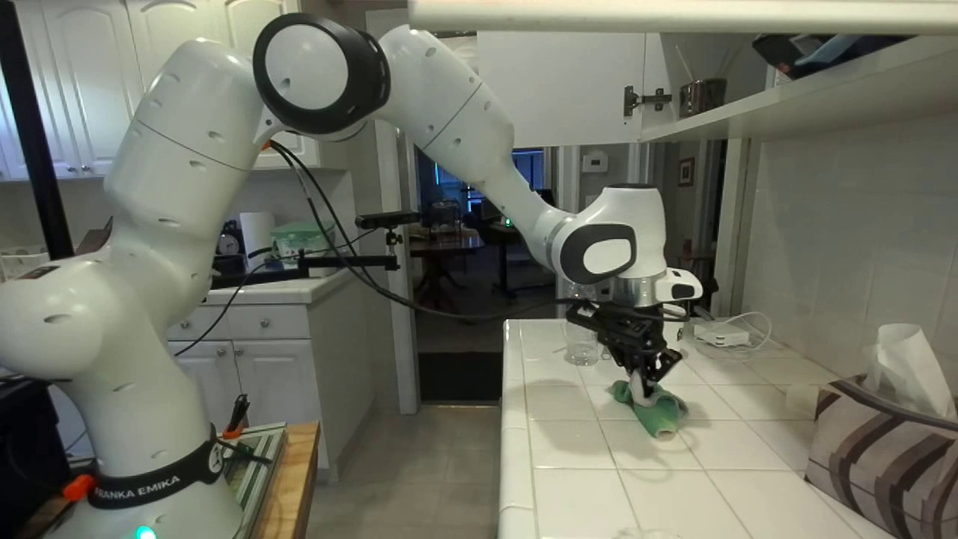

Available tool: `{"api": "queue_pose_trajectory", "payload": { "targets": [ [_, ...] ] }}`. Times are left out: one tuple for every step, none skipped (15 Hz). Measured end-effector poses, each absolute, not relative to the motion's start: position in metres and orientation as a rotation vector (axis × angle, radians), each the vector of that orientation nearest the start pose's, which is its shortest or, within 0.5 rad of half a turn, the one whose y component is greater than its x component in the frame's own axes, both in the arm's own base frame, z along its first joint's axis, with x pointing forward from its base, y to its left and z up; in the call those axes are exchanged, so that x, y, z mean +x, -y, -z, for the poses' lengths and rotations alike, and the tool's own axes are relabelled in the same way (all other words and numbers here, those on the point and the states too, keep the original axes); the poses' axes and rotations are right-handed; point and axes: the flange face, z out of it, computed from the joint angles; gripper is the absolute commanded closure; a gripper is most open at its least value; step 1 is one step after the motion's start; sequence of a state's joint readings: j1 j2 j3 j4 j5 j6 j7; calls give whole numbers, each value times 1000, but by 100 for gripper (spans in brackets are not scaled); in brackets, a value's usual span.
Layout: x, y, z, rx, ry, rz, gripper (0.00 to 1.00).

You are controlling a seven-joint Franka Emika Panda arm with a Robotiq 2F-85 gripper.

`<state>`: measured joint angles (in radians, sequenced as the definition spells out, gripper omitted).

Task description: Move the white mug to the left then use the green towel to wipe the countertop.

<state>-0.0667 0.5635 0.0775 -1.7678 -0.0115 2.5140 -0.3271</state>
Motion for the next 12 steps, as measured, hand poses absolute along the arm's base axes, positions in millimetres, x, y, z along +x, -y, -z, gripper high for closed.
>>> {"api": "queue_pose_trajectory", "payload": {
  "targets": [
    [680, -18, -264, -3069, 588, 297, 95],
    [679, -33, -266, -3056, 651, 300, 95],
    [679, -45, -267, -3045, 705, 302, 95],
    [678, -54, -269, -3040, 746, 302, 95],
    [677, -59, -269, -3041, 773, 290, 95],
    [675, -59, -268, -3050, 791, 266, 95],
    [673, -53, -265, -3066, 797, 228, 95],
    [670, -43, -262, -3090, 789, 187, 95],
    [667, -30, -258, -3114, 774, 152, 95],
    [664, -18, -258, -3130, 759, 140, 95],
    [660, -8, -258, -3143, 742, 128, 82],
    [658, -2, -259, -3148, 733, 125, 82]
  ]
}}
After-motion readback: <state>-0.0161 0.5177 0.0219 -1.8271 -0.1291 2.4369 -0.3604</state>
